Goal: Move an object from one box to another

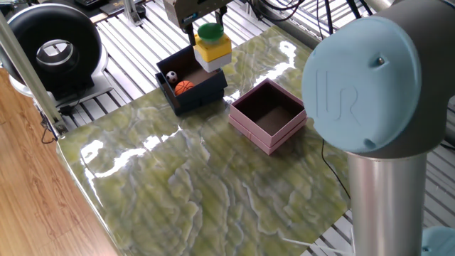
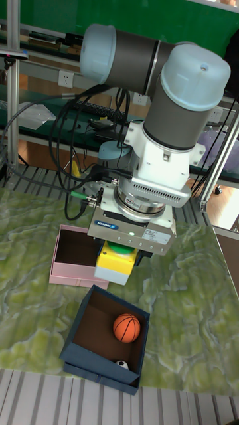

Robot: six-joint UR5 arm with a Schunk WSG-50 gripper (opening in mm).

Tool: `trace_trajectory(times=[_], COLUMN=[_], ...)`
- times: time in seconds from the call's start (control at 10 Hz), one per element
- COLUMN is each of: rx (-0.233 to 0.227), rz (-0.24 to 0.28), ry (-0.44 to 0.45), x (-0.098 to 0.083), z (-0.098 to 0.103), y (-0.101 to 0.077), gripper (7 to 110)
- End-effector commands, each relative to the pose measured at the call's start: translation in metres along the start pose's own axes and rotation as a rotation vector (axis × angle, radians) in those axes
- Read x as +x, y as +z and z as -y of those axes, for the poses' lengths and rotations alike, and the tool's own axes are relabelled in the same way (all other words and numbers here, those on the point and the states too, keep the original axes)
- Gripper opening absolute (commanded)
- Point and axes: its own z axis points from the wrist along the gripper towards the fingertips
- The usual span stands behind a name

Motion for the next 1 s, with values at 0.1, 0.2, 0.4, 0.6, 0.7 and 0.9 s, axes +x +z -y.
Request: trace_trajectory(times=[0.1,0.2,0.4,0.6,0.7,0.9], rx=[-0.013,-0.013,-0.014,0.001,-0.002,0.006], rz=[0.001,0.000,-0.002,-0.003,-0.003,-0.017], ry=[-0.027,-0.027,-0.029,-0.047,-0.058,-0.082], x=[-0.0036,-0.0037,-0.0045,-0.0048,-0.0047,-0.0013], z=[0.0021,0.0019,0.0016,0.0055,0.0048,0.0069], y=[0.0039,0.0041,0.0045,0.0044,0.0044,0.0044], gripper=[7,7,7,7,7,7])
